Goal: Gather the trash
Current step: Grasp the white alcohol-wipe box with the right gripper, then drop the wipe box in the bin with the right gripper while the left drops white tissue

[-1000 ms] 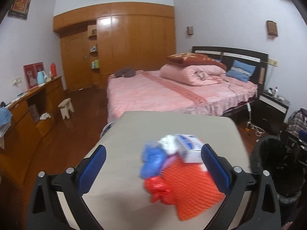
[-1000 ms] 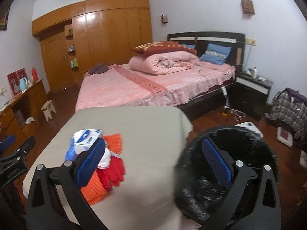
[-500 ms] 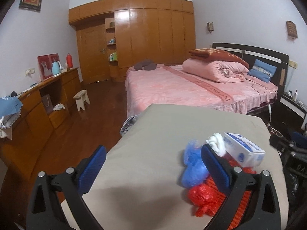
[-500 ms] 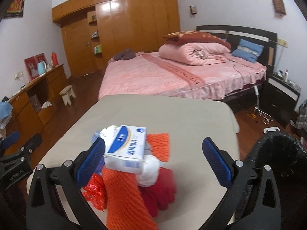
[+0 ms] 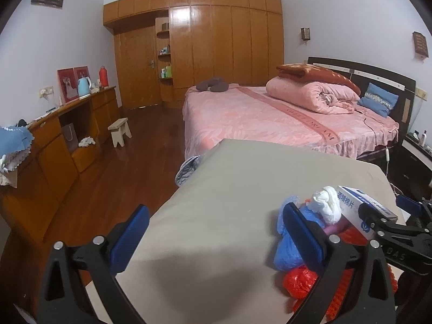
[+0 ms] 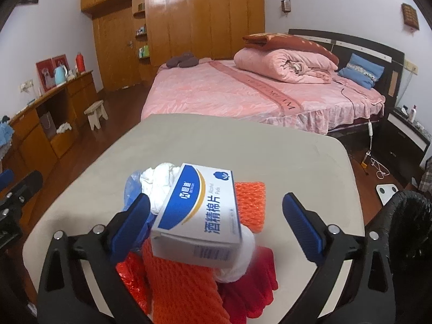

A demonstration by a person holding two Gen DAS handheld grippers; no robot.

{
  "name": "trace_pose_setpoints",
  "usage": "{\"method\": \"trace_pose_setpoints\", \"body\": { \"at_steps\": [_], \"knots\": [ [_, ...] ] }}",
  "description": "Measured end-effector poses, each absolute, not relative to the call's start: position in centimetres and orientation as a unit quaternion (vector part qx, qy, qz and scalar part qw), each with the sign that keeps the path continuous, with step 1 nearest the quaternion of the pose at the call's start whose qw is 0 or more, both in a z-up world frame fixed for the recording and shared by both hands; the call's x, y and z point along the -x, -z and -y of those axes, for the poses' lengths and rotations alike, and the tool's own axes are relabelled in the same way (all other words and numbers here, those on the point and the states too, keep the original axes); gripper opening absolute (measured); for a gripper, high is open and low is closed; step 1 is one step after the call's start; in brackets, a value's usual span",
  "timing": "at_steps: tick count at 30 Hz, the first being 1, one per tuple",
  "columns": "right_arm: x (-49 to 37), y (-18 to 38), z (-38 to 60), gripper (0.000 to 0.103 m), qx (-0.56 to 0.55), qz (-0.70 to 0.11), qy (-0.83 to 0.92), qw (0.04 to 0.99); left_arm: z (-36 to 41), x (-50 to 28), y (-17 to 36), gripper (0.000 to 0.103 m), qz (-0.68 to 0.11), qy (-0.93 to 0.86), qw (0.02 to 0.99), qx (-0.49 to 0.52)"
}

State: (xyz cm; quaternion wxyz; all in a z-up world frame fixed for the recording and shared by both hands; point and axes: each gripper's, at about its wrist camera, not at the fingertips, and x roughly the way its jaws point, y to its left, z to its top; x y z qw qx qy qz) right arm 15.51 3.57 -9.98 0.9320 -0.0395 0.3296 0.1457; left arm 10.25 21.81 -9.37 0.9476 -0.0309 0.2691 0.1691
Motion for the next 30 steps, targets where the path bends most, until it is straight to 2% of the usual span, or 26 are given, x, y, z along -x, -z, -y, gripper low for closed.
{"method": "trace_pose_setpoints", "body": {
  "at_steps": [2,4,6,16,21,26,30],
  "knots": [
    [-15.8,10.3,-3.7,0.080,0.043,-0.338,-0.150,0.928,-21.9,-10.4,9.4,0.097,-0.270,-0.168,0.947,0.030],
    [-16.1,10.7,-3.6,0.072,0.039,-0.353,-0.168,0.920,-21.8,-10.5,9.4,0.097,-0.271,-0.167,0.947,0.029],
    [-16.0,10.9,-3.5,0.057,0.037,-0.361,-0.182,0.914,-21.7,-10.6,9.4,0.097,-0.271,-0.164,0.948,0.029],
    [-15.2,7.9,-0.7,0.055,0.007,-0.328,-0.205,0.922,-19.4,-12.1,9.1,0.093,-0.267,-0.126,0.955,0.019],
    [-15.8,7.1,2.1,0.055,-0.002,-0.318,-0.180,0.931,-17.3,-14.1,9.5,0.082,-0.274,-0.084,0.958,0.022],
    [-16.0,7.7,4.2,0.055,0.011,-0.318,-0.158,0.935,-14.6,-16.8,11.1,0.077,-0.291,-0.046,0.956,0.019],
    [-16.1,8.2,5.3,0.055,0.007,-0.324,-0.151,0.934,-13.6,-19.1,12.7,0.067,-0.312,-0.036,0.949,0.011]
  ]
}}
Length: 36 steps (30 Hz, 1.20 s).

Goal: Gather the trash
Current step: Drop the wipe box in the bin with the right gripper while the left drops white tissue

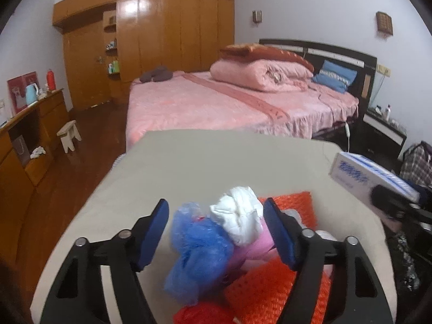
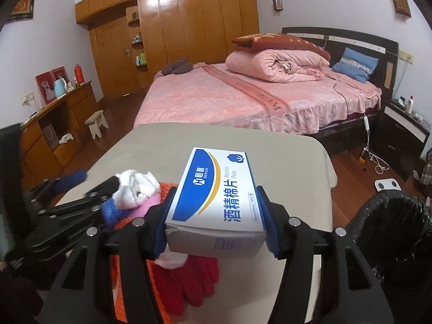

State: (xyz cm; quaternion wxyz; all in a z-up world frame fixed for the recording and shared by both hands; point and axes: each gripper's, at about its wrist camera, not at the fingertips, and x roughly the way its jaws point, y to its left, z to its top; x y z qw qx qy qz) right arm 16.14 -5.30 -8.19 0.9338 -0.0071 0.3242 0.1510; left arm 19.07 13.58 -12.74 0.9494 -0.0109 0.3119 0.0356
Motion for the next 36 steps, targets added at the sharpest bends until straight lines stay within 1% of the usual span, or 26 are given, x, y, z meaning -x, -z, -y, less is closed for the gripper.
{"method": "trace_pose_setpoints", "body": {
  "at_steps": [1,3,4,5,6,7,9,14,17,23,29,36],
  "knots": [
    [-16.1,8.3,5.4,0.055,0.008,-0.325,-0.150,0.934,-13.4,-19.5,13.1,0.066,-0.316,-0.032,0.948,0.011],
    [-15.8,8.6,5.6,0.055,0.009,-0.326,-0.149,0.933,-13.2,-20.2,13.8,0.052,-0.321,-0.019,0.947,0.014],
    [-15.7,8.7,5.6,0.055,0.008,-0.328,-0.148,0.933,-13.0,-20.5,14.1,0.048,-0.325,-0.010,0.946,0.015],
    [-15.7,8.8,5.8,0.055,0.005,-0.330,-0.148,0.932,-12.7,-20.8,14.4,0.037,-0.330,-0.002,0.944,0.014],
    [-15.7,8.8,5.9,0.055,0.003,-0.331,-0.147,0.932,-12.5,-21.0,14.8,0.031,-0.336,0.006,0.942,0.011],
    [-15.7,8.9,6.0,0.055,0.001,-0.333,-0.148,0.931,-12.5,-21.1,14.9,0.030,-0.338,0.011,0.941,0.009],
    [-15.7,9.0,6.1,0.055,-0.001,-0.333,-0.148,0.931,-12.2,-20.9,15.0,0.025,-0.332,0.016,0.943,0.009],
    [-15.6,8.5,6.7,0.055,-0.006,-0.327,-0.146,0.934,-12.3,-19.1,12.7,0.023,-0.291,0.016,0.956,0.027],
    [-15.2,7.5,7.3,0.055,-0.014,-0.313,-0.145,0.939,-12.3,-17.4,10.3,0.023,-0.263,0.013,0.964,0.031],
    [-13.6,4.9,9.5,0.055,-0.023,-0.279,-0.139,0.950,-11.0,-15.4,6.6,0.023,-0.240,0.030,0.970,0.027],
    [-11.6,3.4,13.6,0.055,-0.033,-0.267,-0.109,0.957,-7.2,-14.0,5.0,0.023,-0.236,0.077,0.968,0.026],
    [-8.6,3.6,20.6,0.055,-0.043,-0.272,-0.041,0.961,-0.2,-13.6,5.1,0.023,-0.246,0.158,0.956,0.020]
  ]
}}
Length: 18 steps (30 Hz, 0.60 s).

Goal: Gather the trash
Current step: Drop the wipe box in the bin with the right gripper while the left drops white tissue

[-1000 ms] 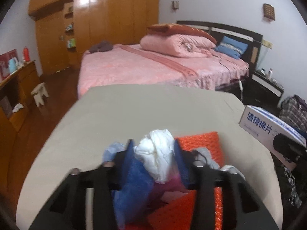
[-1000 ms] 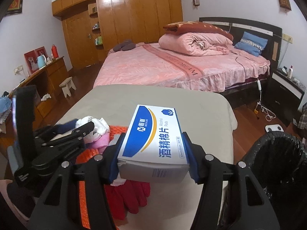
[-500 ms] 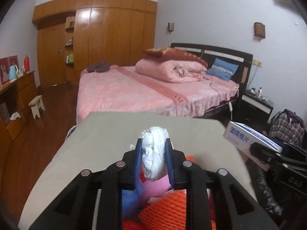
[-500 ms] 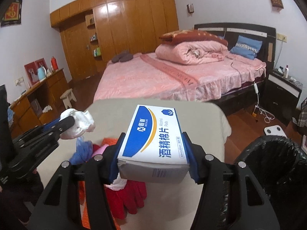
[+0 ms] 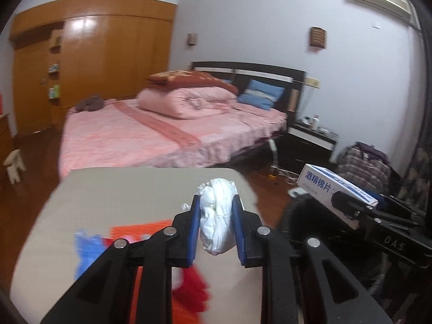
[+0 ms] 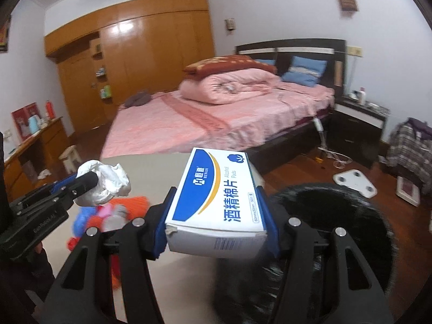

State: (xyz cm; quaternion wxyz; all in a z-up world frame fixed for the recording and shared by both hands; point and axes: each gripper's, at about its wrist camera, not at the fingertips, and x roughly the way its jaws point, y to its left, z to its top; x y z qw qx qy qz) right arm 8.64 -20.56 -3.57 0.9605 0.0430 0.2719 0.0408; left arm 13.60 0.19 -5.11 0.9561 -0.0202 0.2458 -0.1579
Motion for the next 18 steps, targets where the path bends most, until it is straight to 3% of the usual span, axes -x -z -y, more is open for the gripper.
{"method": "trace_pose_setpoints", "body": {
  "at_steps": [13,15,17,18],
  "knots": [
    [-4.1,6.0,31.2,0.056,-0.059,-0.280,0.091,0.954,13.5,-13.6,6.4,0.025,-0.261,0.302,0.917,0.001],
    [-3.9,6.3,32.3,0.060,-0.056,-0.282,0.113,0.951,14.7,-13.7,6.8,0.039,-0.265,0.317,0.911,0.000],
    [-3.5,6.6,33.1,0.077,-0.056,-0.281,0.130,0.949,15.2,-13.8,7.1,0.059,-0.270,0.321,0.908,0.000],
    [-3.2,6.6,33.5,0.079,-0.056,-0.277,0.140,0.949,15.0,-13.8,7.3,0.061,-0.270,0.321,0.908,0.002]
  ]
}}
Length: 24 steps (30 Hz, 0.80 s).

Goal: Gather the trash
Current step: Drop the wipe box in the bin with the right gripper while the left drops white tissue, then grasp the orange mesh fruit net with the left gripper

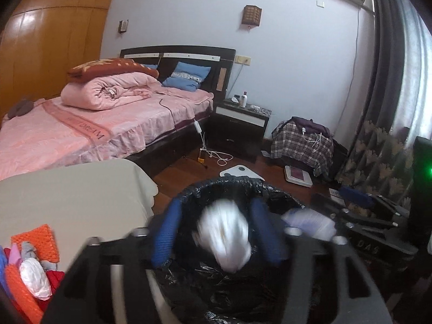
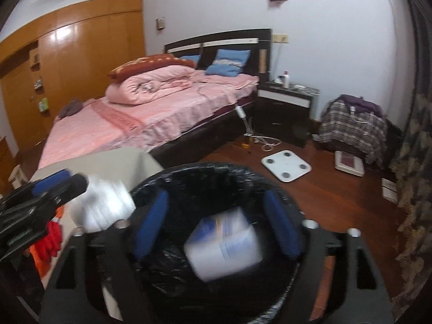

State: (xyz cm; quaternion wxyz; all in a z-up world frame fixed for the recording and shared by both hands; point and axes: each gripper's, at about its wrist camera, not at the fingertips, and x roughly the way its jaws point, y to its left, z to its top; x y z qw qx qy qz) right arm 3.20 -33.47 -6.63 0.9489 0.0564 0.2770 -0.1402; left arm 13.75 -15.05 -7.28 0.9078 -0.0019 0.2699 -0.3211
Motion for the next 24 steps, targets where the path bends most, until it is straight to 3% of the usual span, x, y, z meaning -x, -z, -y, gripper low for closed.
{"method": "trace_pose_setpoints", "body": {
  "at_steps": [2,6,15,24],
  "knots": [
    [-3.1,6.6,33.7,0.089,-0.058,-0.274,0.145,0.949,14.4,-13.8,7.3,0.065,-0.273,0.314,0.909,0.000],
    [-3.8,6.3,32.4,0.097,-0.063,-0.265,0.127,0.954,11.5,-13.4,6.9,0.077,-0.264,0.273,0.925,-0.002],
    [-5.9,6.7,23.4,0.097,-0.056,-0.268,0.016,0.962,0.5,-11.6,7.2,0.082,-0.252,0.126,0.959,-0.016],
    [-8.7,8.0,14.0,0.097,-0.030,-0.284,-0.074,0.956,-8.8,-11.3,10.7,0.082,-0.291,0.019,0.957,-0.005]
  ]
}}
